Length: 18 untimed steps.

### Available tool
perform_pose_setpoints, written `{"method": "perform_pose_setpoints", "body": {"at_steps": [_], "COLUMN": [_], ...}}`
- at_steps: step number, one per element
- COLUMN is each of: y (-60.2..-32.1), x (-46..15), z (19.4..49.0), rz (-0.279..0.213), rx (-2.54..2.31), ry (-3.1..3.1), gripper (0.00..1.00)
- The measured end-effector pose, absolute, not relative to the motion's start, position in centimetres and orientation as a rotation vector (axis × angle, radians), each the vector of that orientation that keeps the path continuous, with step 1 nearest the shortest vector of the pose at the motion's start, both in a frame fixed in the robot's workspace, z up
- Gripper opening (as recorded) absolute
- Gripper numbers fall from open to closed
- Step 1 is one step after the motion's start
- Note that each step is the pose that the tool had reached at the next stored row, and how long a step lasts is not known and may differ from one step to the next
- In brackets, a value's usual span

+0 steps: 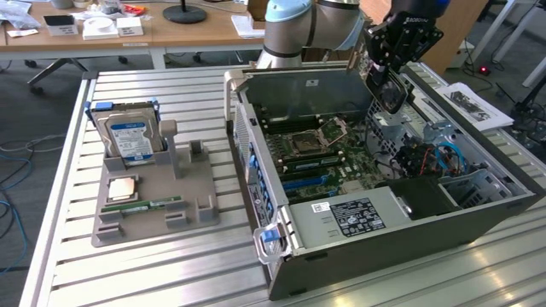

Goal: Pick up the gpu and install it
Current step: 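Pick up the gpu and move the gpu toward the slot, then insert the gpu into the slot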

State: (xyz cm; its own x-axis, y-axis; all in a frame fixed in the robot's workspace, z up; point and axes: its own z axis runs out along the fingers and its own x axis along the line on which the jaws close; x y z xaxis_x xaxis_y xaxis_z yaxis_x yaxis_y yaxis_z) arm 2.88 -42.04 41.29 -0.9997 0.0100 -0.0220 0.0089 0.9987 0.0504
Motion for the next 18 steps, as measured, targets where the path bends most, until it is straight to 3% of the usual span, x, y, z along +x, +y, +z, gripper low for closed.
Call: {"method": "perform_pose_setpoints", "body": {"at_steps": [18], "y": [-42.04], "x": [2.88], "z": [41.28], "rz": [0.079], "rx": [-0.019], "ry": [3.119], "gripper": [0.27]}}
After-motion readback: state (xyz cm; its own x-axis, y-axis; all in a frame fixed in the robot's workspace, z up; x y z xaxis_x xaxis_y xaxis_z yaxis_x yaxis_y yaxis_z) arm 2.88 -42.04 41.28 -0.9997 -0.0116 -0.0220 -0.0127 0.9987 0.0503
